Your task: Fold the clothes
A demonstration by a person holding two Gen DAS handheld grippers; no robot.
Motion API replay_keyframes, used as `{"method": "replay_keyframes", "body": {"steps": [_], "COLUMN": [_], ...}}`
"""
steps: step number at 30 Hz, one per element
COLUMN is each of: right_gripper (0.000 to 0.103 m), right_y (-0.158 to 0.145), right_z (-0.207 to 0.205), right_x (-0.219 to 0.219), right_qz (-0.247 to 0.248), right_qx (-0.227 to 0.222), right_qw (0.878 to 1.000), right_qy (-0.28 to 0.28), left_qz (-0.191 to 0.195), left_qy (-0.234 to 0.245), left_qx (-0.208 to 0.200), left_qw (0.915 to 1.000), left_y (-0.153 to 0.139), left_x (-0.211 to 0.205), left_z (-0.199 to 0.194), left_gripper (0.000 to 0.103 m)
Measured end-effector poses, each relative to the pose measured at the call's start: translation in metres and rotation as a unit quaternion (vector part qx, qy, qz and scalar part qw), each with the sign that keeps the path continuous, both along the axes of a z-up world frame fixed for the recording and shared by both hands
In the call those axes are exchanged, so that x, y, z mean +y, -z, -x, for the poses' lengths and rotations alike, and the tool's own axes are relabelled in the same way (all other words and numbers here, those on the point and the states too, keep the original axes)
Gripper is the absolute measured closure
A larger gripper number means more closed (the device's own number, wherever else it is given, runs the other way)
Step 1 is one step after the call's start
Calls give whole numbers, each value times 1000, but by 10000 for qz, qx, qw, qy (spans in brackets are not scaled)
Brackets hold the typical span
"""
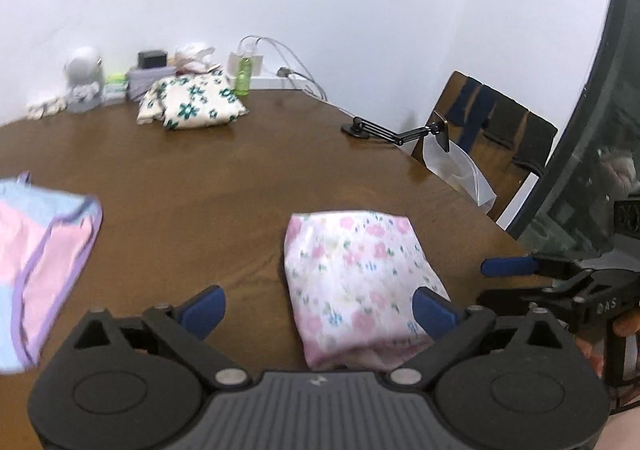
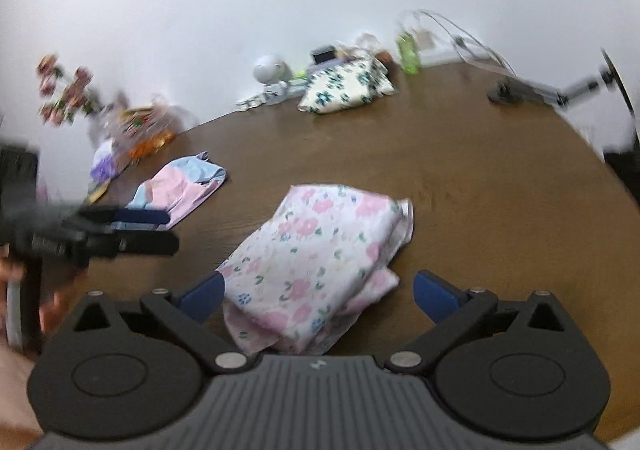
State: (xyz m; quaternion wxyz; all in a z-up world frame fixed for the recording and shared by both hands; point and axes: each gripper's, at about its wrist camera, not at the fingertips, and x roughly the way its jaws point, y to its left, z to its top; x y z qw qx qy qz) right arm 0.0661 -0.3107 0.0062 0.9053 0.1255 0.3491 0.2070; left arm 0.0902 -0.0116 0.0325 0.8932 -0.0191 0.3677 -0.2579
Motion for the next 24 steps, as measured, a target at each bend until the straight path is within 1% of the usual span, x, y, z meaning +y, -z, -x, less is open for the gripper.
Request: {"method": "replay_keyframes", "body": {"steps": [2,5,13,18,22,24], "right_gripper": [0,0,0,0,1,8], "right_y": [6,14,16,19,27,30], "right_z": [4,9,15,11,-2,-10], "right_x": [3,9,22,16,8,6], "right_qz": [-122,-235,-297,-528,-764,-835], "right_qx": [205,445,466,534,748,795], "right_qw": [9995,9973,9968,9950,9914,9904], "right_qy": [230,541,584,657,749,766], "left_qz": [99,140,236,516,792,773], "left_qy": [-123,-329,-404,-381,-444,-410], "left_qx": [101,185,267,436,643,660], "left_qw": [9998,9992,9985,9970,9938,9940], "left_y": [5,15,21,26,32,32], "left_x": [2,6,14,15,17,13], "left_z": [7,16,21,8,-10,-23], "left_gripper": [3,3,3,3,10,11]}}
